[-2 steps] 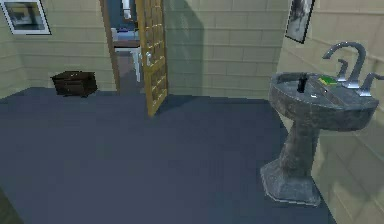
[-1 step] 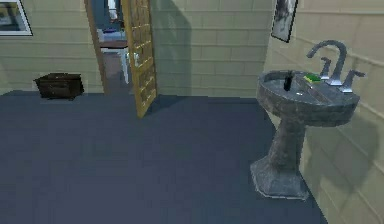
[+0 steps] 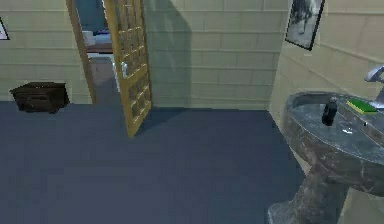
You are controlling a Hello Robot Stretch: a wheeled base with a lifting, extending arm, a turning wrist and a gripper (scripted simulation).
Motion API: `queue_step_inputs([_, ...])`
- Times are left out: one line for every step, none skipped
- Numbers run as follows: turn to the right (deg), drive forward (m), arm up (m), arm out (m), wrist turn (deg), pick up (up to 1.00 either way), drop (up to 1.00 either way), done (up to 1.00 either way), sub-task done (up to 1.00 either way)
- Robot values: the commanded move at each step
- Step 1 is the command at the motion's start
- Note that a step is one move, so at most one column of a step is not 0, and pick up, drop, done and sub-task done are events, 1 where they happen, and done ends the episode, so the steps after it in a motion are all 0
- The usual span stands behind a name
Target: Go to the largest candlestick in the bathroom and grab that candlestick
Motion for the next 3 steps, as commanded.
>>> queue_step_inputs([3.0, 0.00, 0.00, 0.00, 0.0, 0.00, 0.00, 0.00, 0.00])
queue_step_inputs([0.0, 0.30, 0.00, 0.00, 0.0, 0.00, 0.00, 0.00, 0.00])
queue_step_inputs([-45.0, 0.00, 0.00, 0.00, 0.0, 0.00, 0.00, 0.00, 0.00])
